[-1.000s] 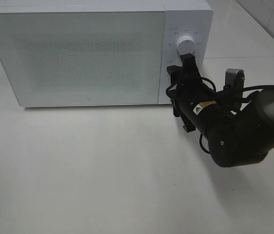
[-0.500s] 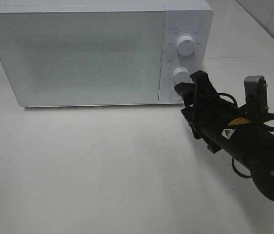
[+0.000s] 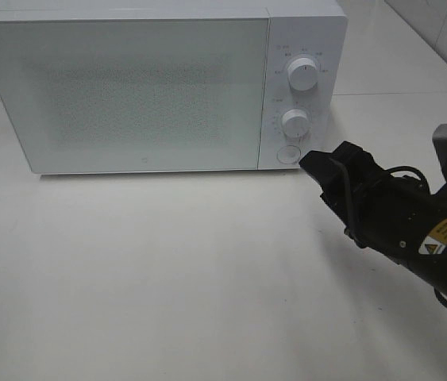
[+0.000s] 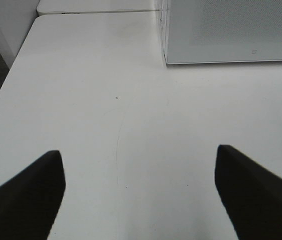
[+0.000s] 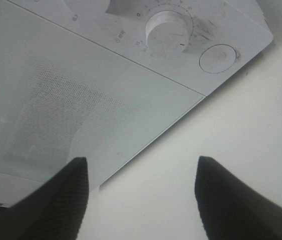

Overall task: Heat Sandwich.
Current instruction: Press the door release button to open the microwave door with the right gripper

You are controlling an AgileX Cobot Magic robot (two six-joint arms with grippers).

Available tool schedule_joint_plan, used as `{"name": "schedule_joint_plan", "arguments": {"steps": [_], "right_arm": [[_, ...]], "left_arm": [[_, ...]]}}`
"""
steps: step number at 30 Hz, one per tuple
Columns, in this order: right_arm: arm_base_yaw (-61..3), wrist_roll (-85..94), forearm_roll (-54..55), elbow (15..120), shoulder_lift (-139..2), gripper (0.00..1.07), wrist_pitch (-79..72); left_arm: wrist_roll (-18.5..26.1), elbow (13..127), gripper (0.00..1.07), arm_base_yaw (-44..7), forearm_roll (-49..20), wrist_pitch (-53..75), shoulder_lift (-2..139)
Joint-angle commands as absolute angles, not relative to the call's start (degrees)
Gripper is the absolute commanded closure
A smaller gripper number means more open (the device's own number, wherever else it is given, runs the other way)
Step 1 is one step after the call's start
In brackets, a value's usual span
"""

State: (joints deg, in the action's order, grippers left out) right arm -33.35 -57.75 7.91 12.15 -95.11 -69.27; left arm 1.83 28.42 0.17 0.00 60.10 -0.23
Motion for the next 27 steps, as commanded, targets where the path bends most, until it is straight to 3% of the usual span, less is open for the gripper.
{"name": "schedule_joint_plan", "arguments": {"steps": [1, 7, 19, 27], "right_arm": [[-33.5, -52.8, 6.2, 10.8, -91.7, 0.38, -77.7], [-33.5, -47.4, 3.3, 10.5, -88.5, 0.31, -76.4], [-33.5, -38.5, -3.0, 10.5, -84.5, 0.30, -68.7], [-33.3, -22.7, -3.7, 11.2, -78.8, 0.31, -50.8]], "left_arm": [[1.7, 28.2, 0.30, 0.2, -0.5, 59.4, -1.5], [1.7, 28.2, 0.30, 0.2, -0.5, 59.4, -1.5], [1.7, 28.2, 0.30, 0.2, -0.5, 59.4, -1.5], [1.7, 28.2, 0.30, 0.2, -0.5, 59.4, -1.5]]}}
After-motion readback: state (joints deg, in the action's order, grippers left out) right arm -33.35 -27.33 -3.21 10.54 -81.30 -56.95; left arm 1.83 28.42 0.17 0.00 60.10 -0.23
